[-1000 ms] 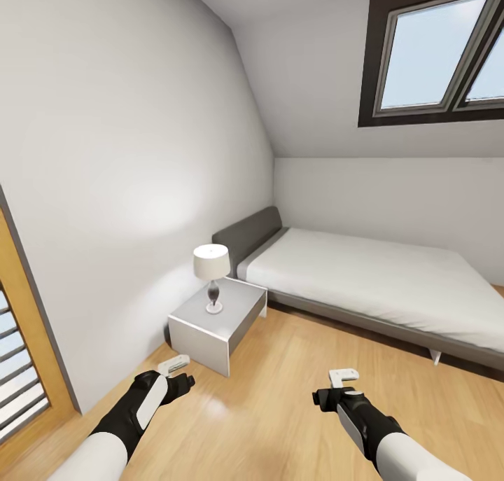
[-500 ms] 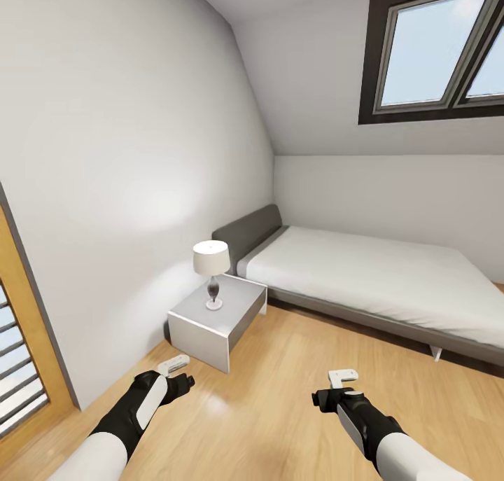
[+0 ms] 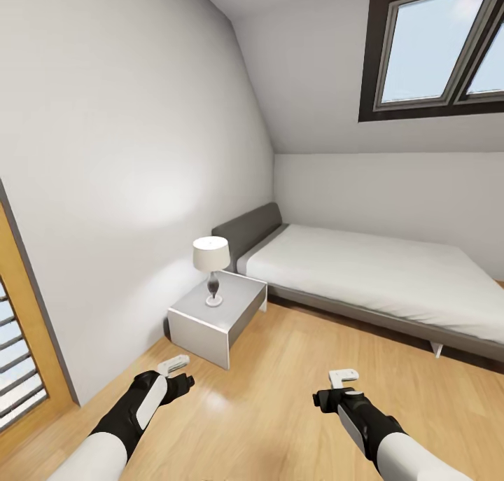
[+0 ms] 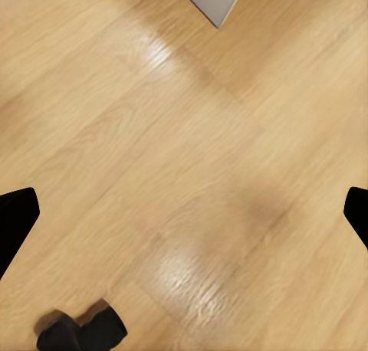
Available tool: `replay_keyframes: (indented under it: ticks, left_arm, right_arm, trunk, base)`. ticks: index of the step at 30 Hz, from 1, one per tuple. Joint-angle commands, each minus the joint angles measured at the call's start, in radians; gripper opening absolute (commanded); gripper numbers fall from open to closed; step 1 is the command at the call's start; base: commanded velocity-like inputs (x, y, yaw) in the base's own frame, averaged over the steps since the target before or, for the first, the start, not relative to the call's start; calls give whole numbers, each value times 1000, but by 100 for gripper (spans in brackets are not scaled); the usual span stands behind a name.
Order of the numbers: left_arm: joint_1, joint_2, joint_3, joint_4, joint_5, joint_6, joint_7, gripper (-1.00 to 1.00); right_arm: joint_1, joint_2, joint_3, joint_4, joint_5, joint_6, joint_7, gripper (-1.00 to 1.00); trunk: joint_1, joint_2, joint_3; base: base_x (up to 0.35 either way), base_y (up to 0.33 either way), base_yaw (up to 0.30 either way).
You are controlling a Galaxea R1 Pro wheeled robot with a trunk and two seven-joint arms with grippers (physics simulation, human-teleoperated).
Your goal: Attach the digital camera to the camera tripod in the bedroom.
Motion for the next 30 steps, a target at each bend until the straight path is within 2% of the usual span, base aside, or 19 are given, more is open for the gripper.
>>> replay_keyframes:
  ticks: [1,4,8,15,19,21,24,26,29,30]
  left_arm:
    - [0,0,2,-2,11,4,8,100]
    - [0,0,2,-2,11,4,8,100]
    - [0,1,3,-2,10,4,8,100]
    - [0,1,4,-2,11,2,7,100]
    - [0,1,4,-2,11,2,7,100]
    - [0,1,5,-3,11,2,7,100]
    - [0,3,5,-16,12,3,4,100]
    - [0,5,5,-29,12,3,3,100]
    - [0,7,5,-74,12,9,2,100]
    - [0,7,5,-76,12,9,2,100]
  right_arm:
    - [0,-1,3,-2,7,7,-2,100]
    - [-1,-6,1,-3,4,8,-1,100]
    - [-1,0,-4,-6,-5,-15,-24,100]
    - [-1,4,-9,-1,-9,-56,-138,100]
    - [-1,3,-6,-1,-10,-49,-138,100]
    - [-1,3,-4,0,-10,-46,-120,100]
    - [-1,-2,-1,1,-8,-42,-43,100]
    - [-1,-5,-1,2,-7,-41,15,100]
    - [-1,-16,-3,-2,-5,-47,168,100]
    - [-1,-16,-3,-2,-5,-48,165,100]
  trunk:
    - [4,-8,-4]
    - [15,-29,-14]
    - [31,-57,-26]
    - [58,-106,-48]
    - [73,-134,-61]
    - [81,-148,-67]
    - [92,-169,-76]
    - [100,-183,-83]
    - [111,-204,-92]
    - [115,-211,-95]
  base:
    - [0,0,0]
    - [0,0,0]
    - [0,0,0]
    - [0,0,0]
    - [0,0,0]
    - [0,0,0]
    - [0,0,0]
    - [0,0,0]
    - [0,0,0]
    - [0,0,0]
